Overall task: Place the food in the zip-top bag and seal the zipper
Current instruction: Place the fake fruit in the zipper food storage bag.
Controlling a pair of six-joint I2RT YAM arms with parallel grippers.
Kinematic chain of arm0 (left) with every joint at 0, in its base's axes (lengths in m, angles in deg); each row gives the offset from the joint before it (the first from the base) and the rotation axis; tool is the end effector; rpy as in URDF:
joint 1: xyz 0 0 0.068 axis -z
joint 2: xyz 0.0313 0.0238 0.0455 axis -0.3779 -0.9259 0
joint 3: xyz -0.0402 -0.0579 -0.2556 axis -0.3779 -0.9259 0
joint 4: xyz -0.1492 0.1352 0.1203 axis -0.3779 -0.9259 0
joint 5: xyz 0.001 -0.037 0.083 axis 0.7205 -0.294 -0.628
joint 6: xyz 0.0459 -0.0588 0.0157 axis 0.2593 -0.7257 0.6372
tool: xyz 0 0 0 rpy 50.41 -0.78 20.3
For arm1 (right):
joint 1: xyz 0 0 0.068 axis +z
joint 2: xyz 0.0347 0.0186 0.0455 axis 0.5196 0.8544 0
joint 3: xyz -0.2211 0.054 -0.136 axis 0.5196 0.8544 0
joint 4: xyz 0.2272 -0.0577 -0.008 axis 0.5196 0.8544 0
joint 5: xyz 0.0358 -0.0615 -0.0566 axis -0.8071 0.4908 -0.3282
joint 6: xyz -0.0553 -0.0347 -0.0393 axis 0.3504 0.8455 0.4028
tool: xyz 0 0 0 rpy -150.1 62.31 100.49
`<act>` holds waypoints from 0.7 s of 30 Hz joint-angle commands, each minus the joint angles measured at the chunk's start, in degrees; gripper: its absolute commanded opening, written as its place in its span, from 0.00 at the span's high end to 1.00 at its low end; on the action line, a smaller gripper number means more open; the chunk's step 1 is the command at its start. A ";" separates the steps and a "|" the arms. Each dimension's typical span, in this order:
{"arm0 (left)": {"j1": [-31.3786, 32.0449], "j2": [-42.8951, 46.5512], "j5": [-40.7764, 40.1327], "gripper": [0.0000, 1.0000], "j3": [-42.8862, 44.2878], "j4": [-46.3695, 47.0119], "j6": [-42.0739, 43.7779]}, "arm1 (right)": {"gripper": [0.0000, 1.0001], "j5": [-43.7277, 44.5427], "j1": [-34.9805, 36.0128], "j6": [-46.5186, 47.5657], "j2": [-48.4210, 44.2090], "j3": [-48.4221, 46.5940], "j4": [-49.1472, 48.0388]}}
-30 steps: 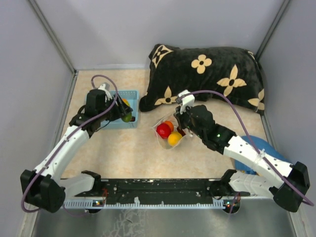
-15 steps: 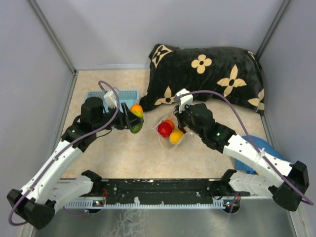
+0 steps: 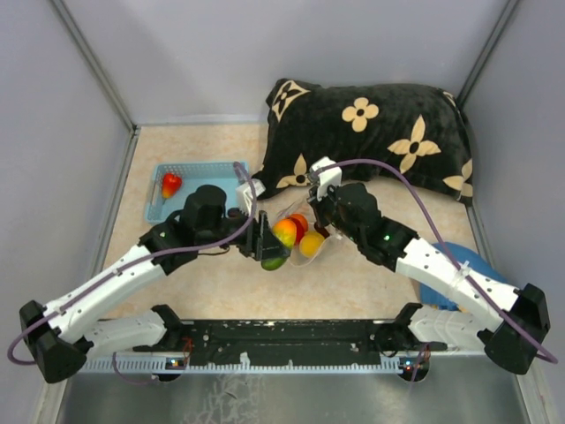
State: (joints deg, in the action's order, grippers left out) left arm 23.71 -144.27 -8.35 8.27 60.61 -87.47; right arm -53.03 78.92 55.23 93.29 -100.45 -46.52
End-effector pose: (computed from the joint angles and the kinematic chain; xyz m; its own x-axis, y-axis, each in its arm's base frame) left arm 0.1342 -0.1803 0.3207 -0.7324 0.0778 -0.6764 0.6356 0.4345 -0.6382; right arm 0.1790 0.1766 0.3174 -0.1896 -0.2306 -0.9544 -0.5954 0.8000 -0.0750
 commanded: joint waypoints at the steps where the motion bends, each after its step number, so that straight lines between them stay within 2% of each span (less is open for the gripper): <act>1: 3.55 -3.64 -5.04 0.60 3.67 1.32 0.66 | 1.00 -1.11 0.33 -0.20 -0.80 -3.72 -4.63; 4: 4.02 -5.88 -7.81 0.60 5.62 -0.27 0.80 | 1.00 -1.56 0.26 -0.45 -1.44 -3.23 -4.74; 13: 4.29 -12.47 -9.57 0.58 9.13 -2.70 0.32 | 1.00 -3.96 0.25 -1.74 -3.27 -1.85 -5.37; 21: 4.30 -14.66 -22.01 0.55 10.65 -5.84 1.04 | 1.00 -7.35 0.24 -3.69 -4.39 -1.62 -5.01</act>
State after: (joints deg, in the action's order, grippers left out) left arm 27.71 -159.09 -22.65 16.64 56.24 -87.18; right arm -57.71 78.92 53.04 91.57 -100.45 -46.91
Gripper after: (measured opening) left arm 0.652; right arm 0.005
